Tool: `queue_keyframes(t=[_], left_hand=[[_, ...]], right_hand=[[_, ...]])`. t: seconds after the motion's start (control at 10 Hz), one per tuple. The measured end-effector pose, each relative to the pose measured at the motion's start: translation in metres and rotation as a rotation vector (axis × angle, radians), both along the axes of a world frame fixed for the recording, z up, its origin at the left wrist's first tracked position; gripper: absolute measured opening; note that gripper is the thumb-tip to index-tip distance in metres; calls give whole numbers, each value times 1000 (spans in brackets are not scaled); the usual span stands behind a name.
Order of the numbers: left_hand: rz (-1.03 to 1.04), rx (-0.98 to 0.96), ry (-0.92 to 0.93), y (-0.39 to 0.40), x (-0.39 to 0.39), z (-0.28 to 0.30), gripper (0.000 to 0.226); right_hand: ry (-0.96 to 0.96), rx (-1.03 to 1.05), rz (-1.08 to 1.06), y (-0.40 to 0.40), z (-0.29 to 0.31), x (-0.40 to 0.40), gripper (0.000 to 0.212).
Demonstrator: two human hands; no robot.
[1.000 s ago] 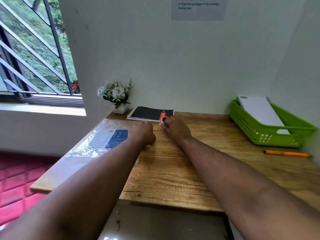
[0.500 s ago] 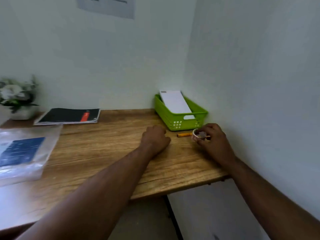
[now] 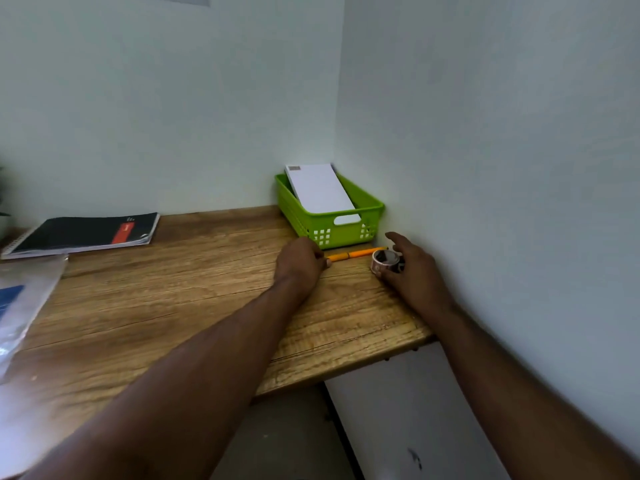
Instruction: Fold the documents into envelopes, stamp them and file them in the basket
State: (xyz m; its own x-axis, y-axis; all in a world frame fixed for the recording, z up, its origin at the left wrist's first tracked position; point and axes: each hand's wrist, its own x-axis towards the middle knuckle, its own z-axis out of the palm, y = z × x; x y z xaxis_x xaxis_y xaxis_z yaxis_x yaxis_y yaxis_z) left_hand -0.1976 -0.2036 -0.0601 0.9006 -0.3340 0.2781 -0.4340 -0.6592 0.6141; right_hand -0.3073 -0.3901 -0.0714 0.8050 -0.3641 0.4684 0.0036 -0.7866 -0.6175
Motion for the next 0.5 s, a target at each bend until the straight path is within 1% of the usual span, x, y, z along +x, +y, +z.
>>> queue_keyframes(t=[0.3, 0.4, 0.5], left_hand=[[15, -6, -20, 1, 0, -3, 25], [38, 21, -81, 5, -6, -3, 36], [65, 115, -123, 14, -15, 1, 35]], right_hand=[[12, 15, 1, 4, 2, -4, 72], [0, -54, -6, 6, 4, -6, 71], [-29, -256, -18, 16, 7, -4, 67]])
